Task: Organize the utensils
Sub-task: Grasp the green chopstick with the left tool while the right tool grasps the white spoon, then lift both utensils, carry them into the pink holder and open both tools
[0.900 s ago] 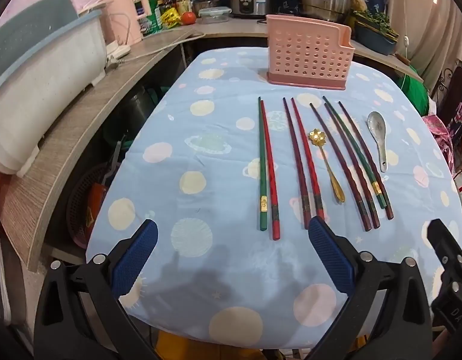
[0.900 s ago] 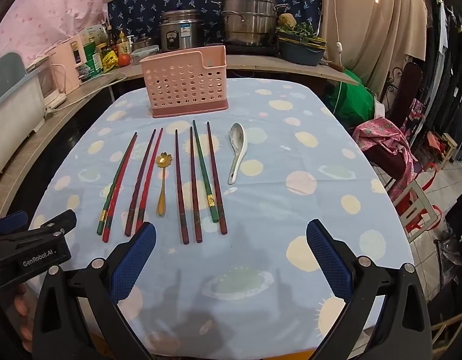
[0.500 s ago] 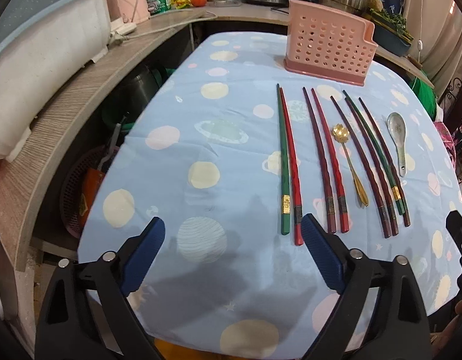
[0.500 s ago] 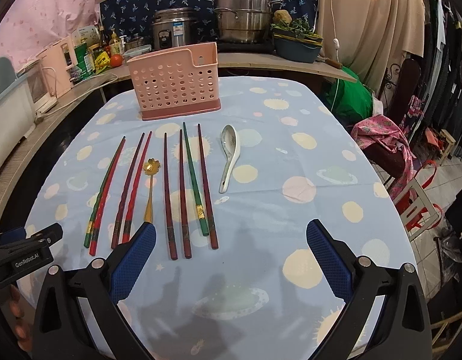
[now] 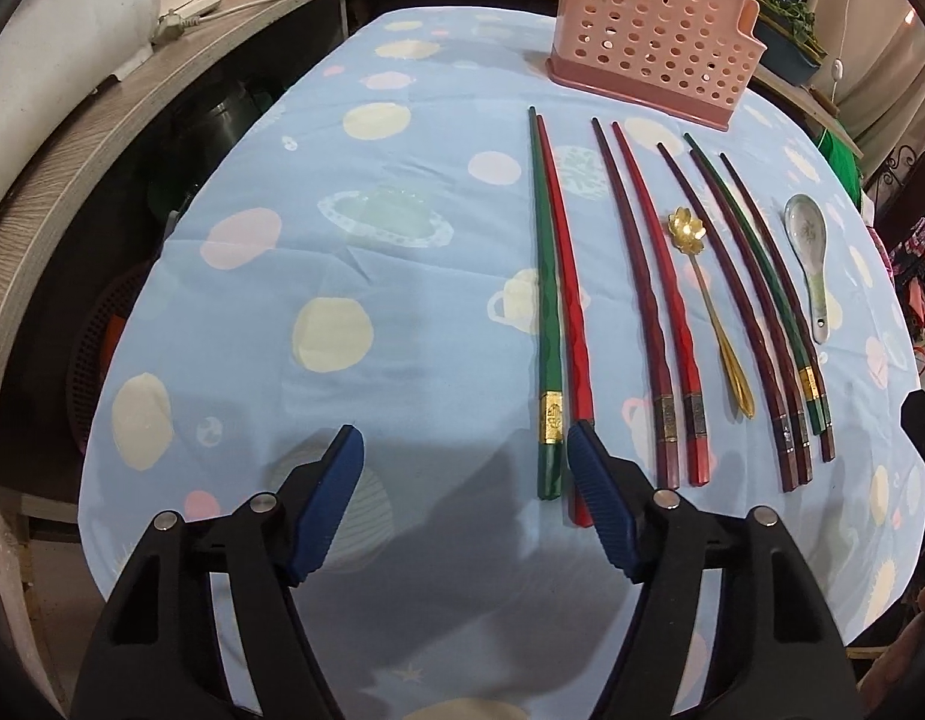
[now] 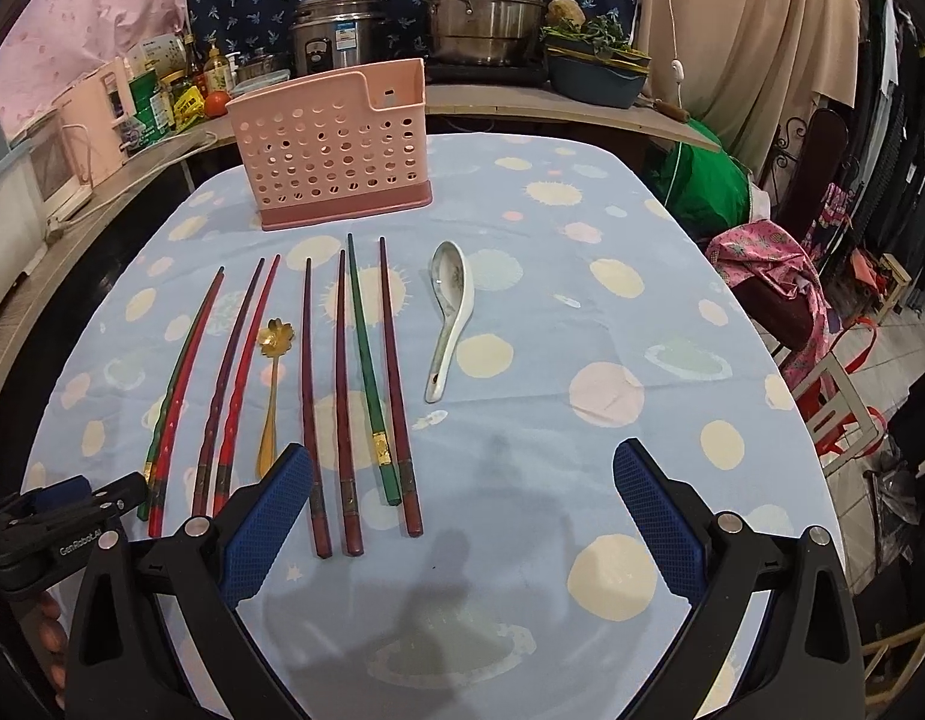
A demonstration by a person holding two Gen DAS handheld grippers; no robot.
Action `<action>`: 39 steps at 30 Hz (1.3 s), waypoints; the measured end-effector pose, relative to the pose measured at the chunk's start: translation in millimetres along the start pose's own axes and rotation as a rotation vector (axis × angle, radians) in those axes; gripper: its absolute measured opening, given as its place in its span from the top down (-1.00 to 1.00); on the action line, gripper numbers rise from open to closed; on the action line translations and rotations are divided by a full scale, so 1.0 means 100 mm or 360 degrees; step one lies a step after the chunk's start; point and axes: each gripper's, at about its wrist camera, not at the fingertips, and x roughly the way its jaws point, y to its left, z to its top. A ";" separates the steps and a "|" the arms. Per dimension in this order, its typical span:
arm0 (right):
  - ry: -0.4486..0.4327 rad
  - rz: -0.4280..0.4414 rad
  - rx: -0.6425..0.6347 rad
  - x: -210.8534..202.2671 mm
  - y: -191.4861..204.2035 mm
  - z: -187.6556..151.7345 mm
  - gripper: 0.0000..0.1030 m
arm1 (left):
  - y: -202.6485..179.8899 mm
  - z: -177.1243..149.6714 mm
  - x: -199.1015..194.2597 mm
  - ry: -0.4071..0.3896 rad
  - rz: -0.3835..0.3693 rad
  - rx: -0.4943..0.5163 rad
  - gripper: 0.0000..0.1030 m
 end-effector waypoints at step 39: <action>0.0167 0.0185 0.0153 0.85 -0.16 0.28 0.84 | -0.09 0.08 -0.05 -0.0106 -0.0035 0.0035 0.85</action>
